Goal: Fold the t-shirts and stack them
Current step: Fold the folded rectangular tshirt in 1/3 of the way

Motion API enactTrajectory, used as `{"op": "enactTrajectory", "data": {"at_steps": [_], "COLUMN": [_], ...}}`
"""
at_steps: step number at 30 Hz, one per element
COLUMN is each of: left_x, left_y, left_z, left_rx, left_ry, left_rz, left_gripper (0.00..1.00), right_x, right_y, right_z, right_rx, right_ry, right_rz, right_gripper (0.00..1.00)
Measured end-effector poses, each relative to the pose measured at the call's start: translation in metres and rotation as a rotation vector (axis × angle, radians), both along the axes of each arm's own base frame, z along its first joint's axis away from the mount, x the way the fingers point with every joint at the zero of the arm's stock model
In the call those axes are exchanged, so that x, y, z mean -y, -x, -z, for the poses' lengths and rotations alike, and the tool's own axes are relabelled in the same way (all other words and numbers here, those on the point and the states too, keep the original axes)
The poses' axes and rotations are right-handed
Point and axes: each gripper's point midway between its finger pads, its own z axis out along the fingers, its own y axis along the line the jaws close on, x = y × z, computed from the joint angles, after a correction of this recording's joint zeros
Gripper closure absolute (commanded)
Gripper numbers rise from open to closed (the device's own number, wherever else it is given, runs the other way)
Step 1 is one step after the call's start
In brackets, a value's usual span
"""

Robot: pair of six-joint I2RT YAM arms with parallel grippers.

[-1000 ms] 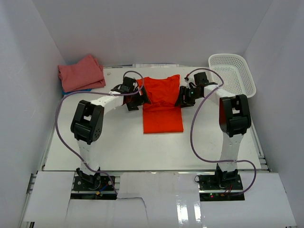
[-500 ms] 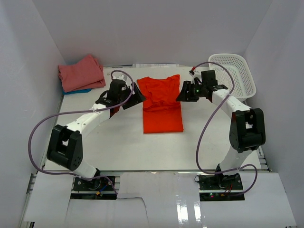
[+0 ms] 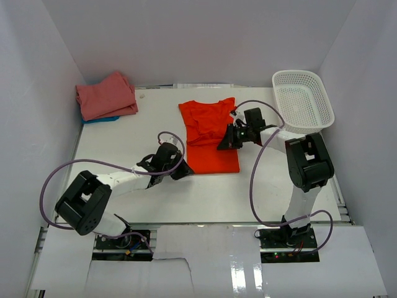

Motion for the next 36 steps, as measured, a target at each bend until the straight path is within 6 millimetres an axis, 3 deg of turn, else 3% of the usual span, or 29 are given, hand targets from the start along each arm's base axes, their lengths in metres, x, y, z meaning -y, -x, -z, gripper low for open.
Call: {"op": "enactTrajectory", "data": {"at_steps": [8,15,20,26,36], "left_x": [0.023,0.045,0.061,0.069,0.09], "left_y": [-0.013,-0.023,-0.036,-0.04,-0.055], "left_z": [-0.015,-0.013,-0.003,0.028,0.028], "left_rx": [0.076,0.085,0.104,0.064,0.091], "left_ry": [0.045,0.047,0.033,0.017,0.085], "left_rz": [0.008,0.035,0.049,0.062,0.077], "left_gripper": [1.0,1.0,1.0,1.0,1.0], "right_x": [-0.025,-0.042,-0.044,-0.045,-0.046], "right_y": [-0.004,-0.005,-0.005,-0.009,-0.016], "right_z": [0.022,0.031,0.036,0.039,0.048], "right_rx": [-0.036,-0.044,-0.048,-0.043,-0.038], "right_ry": [-0.025,-0.044,-0.042,-0.037,-0.022], "right_rz": [-0.013,-0.025,-0.025,-0.019,-0.019], "right_gripper": [0.92,0.92,0.92,0.92,0.92]}}
